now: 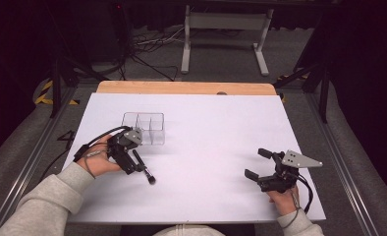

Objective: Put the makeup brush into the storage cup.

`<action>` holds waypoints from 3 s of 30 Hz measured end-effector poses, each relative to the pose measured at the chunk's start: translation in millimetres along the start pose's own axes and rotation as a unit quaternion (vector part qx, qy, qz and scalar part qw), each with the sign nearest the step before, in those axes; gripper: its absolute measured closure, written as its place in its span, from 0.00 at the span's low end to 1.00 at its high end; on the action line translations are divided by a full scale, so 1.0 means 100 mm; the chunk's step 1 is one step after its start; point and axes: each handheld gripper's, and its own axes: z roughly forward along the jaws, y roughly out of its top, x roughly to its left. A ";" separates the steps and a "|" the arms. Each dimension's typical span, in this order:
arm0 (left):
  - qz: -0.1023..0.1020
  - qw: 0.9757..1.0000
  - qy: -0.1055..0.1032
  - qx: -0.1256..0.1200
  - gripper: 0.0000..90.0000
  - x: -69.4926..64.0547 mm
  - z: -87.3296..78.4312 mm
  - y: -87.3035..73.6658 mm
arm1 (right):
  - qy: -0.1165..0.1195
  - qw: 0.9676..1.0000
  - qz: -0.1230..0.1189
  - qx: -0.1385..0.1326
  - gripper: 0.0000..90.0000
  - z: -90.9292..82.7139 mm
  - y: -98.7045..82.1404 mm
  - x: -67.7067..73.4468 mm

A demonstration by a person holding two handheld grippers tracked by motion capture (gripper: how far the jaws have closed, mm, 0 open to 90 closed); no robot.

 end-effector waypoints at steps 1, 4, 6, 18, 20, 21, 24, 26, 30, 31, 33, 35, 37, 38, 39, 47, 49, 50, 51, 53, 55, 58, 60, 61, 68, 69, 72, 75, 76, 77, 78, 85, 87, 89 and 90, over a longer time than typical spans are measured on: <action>0.002 1.000 0.001 0.003 0.04 0.01 0.01 0.00 | 0.000 1.000 0.000 0.000 0.01 0.00 0.00 0.00; 0.004 1.000 0.000 0.012 0.04 0.00 0.05 0.00 | 0.000 1.000 0.000 0.001 0.01 0.00 0.00 0.00; 0.006 1.000 0.001 0.015 0.04 0.00 0.06 0.00 | 0.001 1.000 0.000 0.002 0.01 0.00 0.00 0.00; 0.011 0.999 -0.009 0.040 0.04 0.00 0.16 0.00 | 0.005 1.000 -0.002 0.002 0.01 0.01 0.00 0.01; 0.014 0.999 -0.010 0.045 0.04 0.00 0.18 0.00 | 0.005 1.000 -0.002 0.002 0.01 0.01 0.00 0.01; 0.015 0.999 -0.011 0.047 0.04 0.00 0.19 0.00 | 0.006 1.000 -0.003 0.003 0.01 0.01 0.00 0.01; 0.013 0.998 -0.013 0.052 0.04 -0.01 0.20 -0.01 | 0.006 1.000 -0.002 0.002 0.01 0.01 0.01 0.01; 0.019 0.998 -0.016 0.055 0.04 0.00 0.21 -0.01 | 0.006 1.000 -0.002 0.002 0.01 0.01 0.01 0.01; 0.016 0.998 -0.020 0.052 0.05 0.01 0.23 -0.02 | 0.007 1.000 -0.001 0.002 0.01 0.01 0.00 0.01; 0.017 0.998 -0.020 0.055 0.05 0.01 0.23 -0.02 | 0.007 1.000 -0.001 0.002 0.01 0.01 0.00 0.01; 0.015 0.998 -0.021 0.055 0.05 0.02 0.23 -0.02 | 0.008 1.000 0.000 0.002 0.01 0.01 0.00 0.01; 0.018 0.998 -0.022 0.059 0.05 0.02 0.24 -0.02 | 0.008 1.000 0.000 0.003 0.01 0.01 0.00 0.01; 0.015 0.998 -0.022 0.059 0.05 0.02 0.25 -0.02 | 0.008 1.000 0.000 0.002 0.01 0.01 0.00 0.01; 0.015 0.998 -0.022 0.059 0.05 0.02 0.25 -0.02 | 0.008 1.000 0.000 0.002 0.01 0.01 0.00 0.01; 0.015 0.998 -0.023 0.059 0.05 0.02 0.25 -0.02 | 0.008 1.000 0.000 0.002 0.01 0.01 0.00 0.01; 0.022 0.997 -0.030 0.073 0.05 0.03 0.29 -0.03 | 0.010 1.000 0.001 0.003 0.01 0.01 0.00 0.01; 0.019 0.996 -0.033 0.075 0.05 0.02 0.30 -0.04 | 0.010 1.000 0.001 0.003 0.01 0.01 0.00 0.01; 0.021 0.996 -0.034 0.079 0.05 0.03 0.30 -0.04 | 0.010 1.000 0.000 0.003 0.01 0.01 0.00 0.01; 0.021 0.996 -0.034 0.081 0.05 0.03 0.31 -0.04 | 0.009 1.000 0.000 0.002 0.01 0.01 0.00 0.01; 0.020 0.996 -0.034 0.084 0.05 0.03 0.32 -0.04 | 0.009 1.000 0.002 -0.001 0.01 0.00 0.00 0.01; 0.026 0.995 -0.032 0.086 0.06 0.03 0.33 -0.04 | 0.008 1.000 0.004 0.000 0.01 0.00 0.00 0.00; 0.026 0.995 -0.032 0.091 0.07 0.03 0.34 -0.04 | 0.009 1.000 0.004 0.000 0.01 0.00 0.00 0.00; 0.027 0.995 -0.033 0.094 0.08 0.03 0.34 -0.04 | 0.009 1.000 0.004 0.000 0.01 0.00 0.00 0.00; 0.028 0.995 -0.033 0.095 0.09 0.02 0.34 -0.04 | 0.009 1.000 0.005 0.000 0.01 0.00 0.00 0.00; 0.032 0.994 -0.027 0.101 0.14 0.03 0.34 -0.05 | 0.009 1.000 0.008 0.002 0.02 0.00 -0.01 -0.01; 0.034 0.994 -0.027 0.103 0.14 0.03 0.34 -0.05 | 0.009 1.000 0.008 0.002 0.02 0.00 -0.01 -0.01; 0.035 0.994 -0.021 0.105 0.20 0.02 0.33 -0.05 | 0.007 1.000 0.007 0.003 0.02 0.00 -0.01 0.00; 0.038 0.993 -0.021 0.107 0.24 0.02 0.32 -0.05 | 0.007 1.000 0.009 0.003 0.02 0.00 -0.01 -0.01; 0.038 0.993 -0.021 0.107 0.25 0.02 0.32 -0.05 | 0.007 1.000 0.009 0.003 0.02 0.00 -0.01 -0.01; 0.040 0.993 -0.021 0.109 0.25 0.02 0.31 -0.05 | 0.007 1.000 0.009 0.004 0.02 0.00 -0.01 -0.01; 0.039 0.993 -0.020 0.107 0.28 0.02 0.31 -0.05 | 0.007 1.000 0.009 0.004 0.02 0.00 -0.01 -0.01; 0.061 0.989 -0.024 0.131 0.56 -0.03 0.26 0.01 | 0.003 1.000 0.009 0.005 0.02 0.01 -0.01 0.00; 0.062 0.988 -0.023 0.136 0.62 -0.04 0.26 0.03 | 0.002 1.000 0.009 0.005 0.02 0.00 -0.01 0.00; 0.066 0.988 -0.024 0.140 0.72 -0.05 0.26 0.04 | 0.001 1.000 0.011 0.005 0.02 0.00 -0.01 -0.01; 0.069 0.987 -0.024 0.142 0.72 -0.05 0.26 0.04 | 0.001 1.000 0.010 0.005 0.02 0.00 -0.01 -0.01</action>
